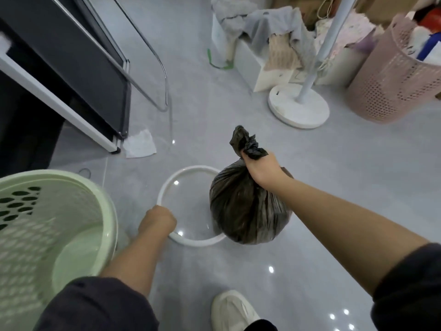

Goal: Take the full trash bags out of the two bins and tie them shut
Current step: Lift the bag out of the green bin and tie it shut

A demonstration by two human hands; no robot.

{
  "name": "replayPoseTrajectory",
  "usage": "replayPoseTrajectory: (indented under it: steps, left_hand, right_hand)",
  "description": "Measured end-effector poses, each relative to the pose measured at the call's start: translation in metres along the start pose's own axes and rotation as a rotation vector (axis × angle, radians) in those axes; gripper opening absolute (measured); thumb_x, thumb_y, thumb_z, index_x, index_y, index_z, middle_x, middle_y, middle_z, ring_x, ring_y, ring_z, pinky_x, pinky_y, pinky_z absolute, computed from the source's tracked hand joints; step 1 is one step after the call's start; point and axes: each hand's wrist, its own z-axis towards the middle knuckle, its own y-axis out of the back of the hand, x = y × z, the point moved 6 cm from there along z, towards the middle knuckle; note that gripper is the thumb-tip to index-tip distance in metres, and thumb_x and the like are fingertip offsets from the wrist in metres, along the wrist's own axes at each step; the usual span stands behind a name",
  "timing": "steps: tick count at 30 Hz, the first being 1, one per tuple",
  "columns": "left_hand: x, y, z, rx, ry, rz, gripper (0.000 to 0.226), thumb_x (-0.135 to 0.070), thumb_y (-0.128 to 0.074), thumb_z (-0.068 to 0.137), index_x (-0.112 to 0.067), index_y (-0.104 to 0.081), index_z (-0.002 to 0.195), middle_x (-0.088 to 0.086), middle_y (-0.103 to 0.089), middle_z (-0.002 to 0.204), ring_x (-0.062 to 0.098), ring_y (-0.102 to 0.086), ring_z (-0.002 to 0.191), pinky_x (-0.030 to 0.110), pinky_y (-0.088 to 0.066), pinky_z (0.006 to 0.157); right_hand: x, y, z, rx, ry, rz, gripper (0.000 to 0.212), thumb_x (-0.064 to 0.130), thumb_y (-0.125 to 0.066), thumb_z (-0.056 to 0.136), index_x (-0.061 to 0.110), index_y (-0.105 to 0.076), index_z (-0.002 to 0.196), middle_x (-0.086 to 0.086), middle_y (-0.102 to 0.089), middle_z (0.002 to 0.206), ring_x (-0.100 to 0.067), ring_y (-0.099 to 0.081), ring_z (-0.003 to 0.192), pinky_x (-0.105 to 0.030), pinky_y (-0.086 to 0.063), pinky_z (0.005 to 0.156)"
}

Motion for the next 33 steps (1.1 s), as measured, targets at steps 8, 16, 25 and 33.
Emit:
replayPoseTrajectory:
  steps: [8, 16, 25, 33]
  left_hand:
    - [0.019, -0.056, 0.041, 0.048, 0.282, -0.420, 0.057, -0.016, -0.063, 0.079, 0.008, -0.046, 0.128, 0.024, -0.054, 0.130, 0.037, -0.056, 0.116, 0.040, -0.049, 0.095]
    - [0.024, -0.065, 0.047, 0.068, 0.373, -0.479, 0.052, -0.015, -0.053, 0.091, 0.002, -0.039, 0.138, 0.018, -0.043, 0.142, 0.032, -0.045, 0.129, 0.039, -0.038, 0.103]
    - [0.038, -0.069, 0.039, 0.004, 0.351, -0.470, 0.051, -0.018, -0.071, 0.070, 0.002, -0.059, 0.116, 0.019, -0.065, 0.115, 0.034, -0.064, 0.101, 0.035, -0.052, 0.081]
    - [0.000, -0.014, 0.010, -0.286, 0.134, -0.544, 0.044, -0.010, -0.066, 0.080, 0.001, -0.045, 0.117, 0.025, -0.060, 0.116, 0.040, -0.059, 0.105, 0.039, -0.046, 0.081]
  right_hand:
    - [-0.023, -0.038, 0.024, 0.003, 0.072, -0.109, 0.035, 0.023, -0.040, 0.098, -0.005, -0.059, 0.094, -0.022, -0.064, 0.094, -0.037, -0.058, 0.089, -0.046, -0.049, 0.083]
    - [-0.038, -0.056, 0.027, 0.046, 0.059, -0.135, 0.040, 0.027, -0.039, 0.097, 0.009, -0.043, 0.061, -0.008, -0.051, 0.063, -0.030, -0.051, 0.067, -0.038, -0.040, 0.063]
    - [-0.059, -0.075, 0.027, 0.061, 0.045, -0.203, 0.034, 0.029, -0.039, 0.093, 0.010, -0.044, 0.065, -0.006, -0.050, 0.064, -0.027, -0.050, 0.065, -0.035, -0.037, 0.059]
    - [-0.056, -0.060, 0.016, -0.007, 0.075, -0.233, 0.031, 0.022, -0.039, 0.094, 0.017, -0.036, 0.063, -0.004, -0.046, 0.070, -0.028, -0.047, 0.069, -0.033, -0.033, 0.060]
